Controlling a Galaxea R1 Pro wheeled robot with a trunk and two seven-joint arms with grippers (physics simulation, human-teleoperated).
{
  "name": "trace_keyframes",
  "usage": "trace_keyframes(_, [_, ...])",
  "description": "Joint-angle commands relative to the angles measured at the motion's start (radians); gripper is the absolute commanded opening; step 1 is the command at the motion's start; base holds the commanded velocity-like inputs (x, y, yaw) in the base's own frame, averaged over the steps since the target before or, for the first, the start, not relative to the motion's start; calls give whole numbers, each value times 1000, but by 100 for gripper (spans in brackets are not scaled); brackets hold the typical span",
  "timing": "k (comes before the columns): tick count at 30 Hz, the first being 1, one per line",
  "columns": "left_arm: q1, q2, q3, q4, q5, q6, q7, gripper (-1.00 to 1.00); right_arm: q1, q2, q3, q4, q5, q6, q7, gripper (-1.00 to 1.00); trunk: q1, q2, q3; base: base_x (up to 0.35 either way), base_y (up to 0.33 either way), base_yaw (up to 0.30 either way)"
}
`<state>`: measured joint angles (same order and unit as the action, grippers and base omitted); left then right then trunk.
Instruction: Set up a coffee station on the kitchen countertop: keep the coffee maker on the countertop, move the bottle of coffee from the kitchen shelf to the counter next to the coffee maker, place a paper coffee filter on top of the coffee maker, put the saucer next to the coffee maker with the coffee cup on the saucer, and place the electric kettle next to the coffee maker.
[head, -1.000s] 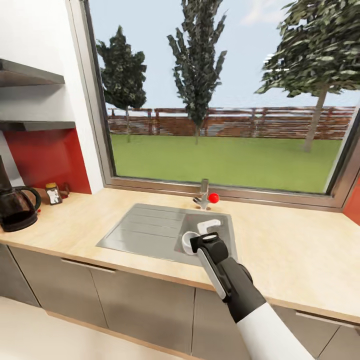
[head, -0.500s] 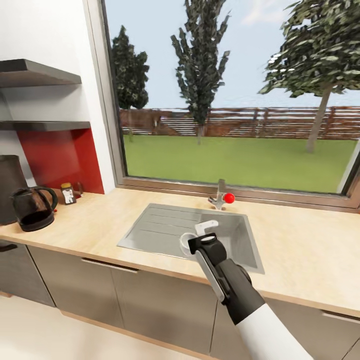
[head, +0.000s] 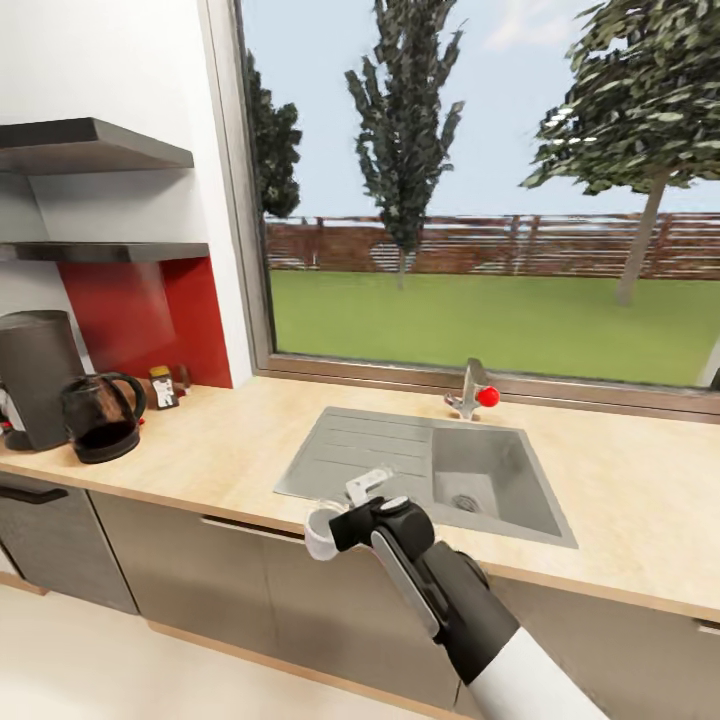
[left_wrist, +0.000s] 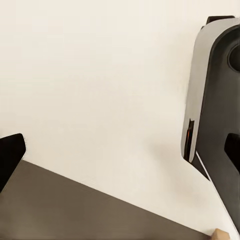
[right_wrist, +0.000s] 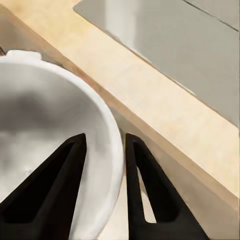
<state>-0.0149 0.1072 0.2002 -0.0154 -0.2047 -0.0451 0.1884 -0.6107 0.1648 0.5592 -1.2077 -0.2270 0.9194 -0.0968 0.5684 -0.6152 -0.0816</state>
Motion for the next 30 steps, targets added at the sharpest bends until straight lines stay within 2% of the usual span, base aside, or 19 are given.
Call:
trace_keyframes(1, [-1, 0, 8, 2, -10, -4, 2, 100, 12, 0, 22, 2, -7, 4, -8, -100, 0, -2, -2, 0, 308, 0])
trace_keyframes(4, [-2, 0, 8, 2, -11, -4, 1, 100, 47, 0, 49, 13, -7, 4, -7, -100, 0, -2, -2, 0, 308, 0])
trace_keyframes(7, [-2, 1, 8, 2, -11, -4, 0, 100, 88, -1, 58, 58, -7, 3, -5, -100, 0, -2, -2, 0, 308, 0])
trace_keyframes(10, [-4, 2, 8, 0, -12, -6, 0, 100, 127, 1, 65, 185, -7, -8, -4, -100, 0, -2, -2, 39, 308, 0])
trace_keyframes(11, [-7, 2, 8, -1, -12, -8, 0, 100, 160, 4, 70, 366, -8, -151, -3, -100, 0, -2, -2, 156, 308, 0])
trace_keyframes(15, [-8, 3, 8, -1, -12, -10, 0, 100, 184, 10, 71, 492, -8, -228, -4, -100, 0, -2, -2, 166, 308, 0])
trace_keyframes(18, [-7, 2, 9, -1, -11, -15, -2, 100, 210, 10, 71, 670, -8, -409, -7, -100, 0, -2, -2, 157, 308, 0])
trace_keyframes(19, [-5, 2, 9, -1, -12, -17, -3, 100, 217, 10, 67, 874, -9, -567, -8, -100, 0, -2, -2, 104, 322, 0])
trace_keyframes(20, [-5, 3, 9, -1, -12, -18, -4, 100, 218, 10, 62, 990, -43, -690, -8, -100, 0, -2, -2, 87, 328, 0])
trace_keyframes(21, [-5, 3, 9, -1, -12, -18, -4, 100, 218, 10, 62, 1000, -57, -699, -8, -100, 0, -2, -2, 87, 329, 0])
trace_keyframes(22, [-5, 4, 10, -1, -12, -18, -4, 100, 218, 10, 61, 1027, -136, -726, -9, -100, 0, -2, -2, 78, 330, 0])
trace_keyframes(24, [-5, 4, 10, -1, -12, -18, -5, 100, 218, 10, 62, 1038, -183, -735, -9, -100, 0, -2, -2, 41, 331, 0])
trace_keyframes(30, [-5, 3, 11, -1, -11, -16, -6, 100, 219, 10, 62, 1089, -208, -740, -9, -100, 0, -2, -2, 7, 336, 0])
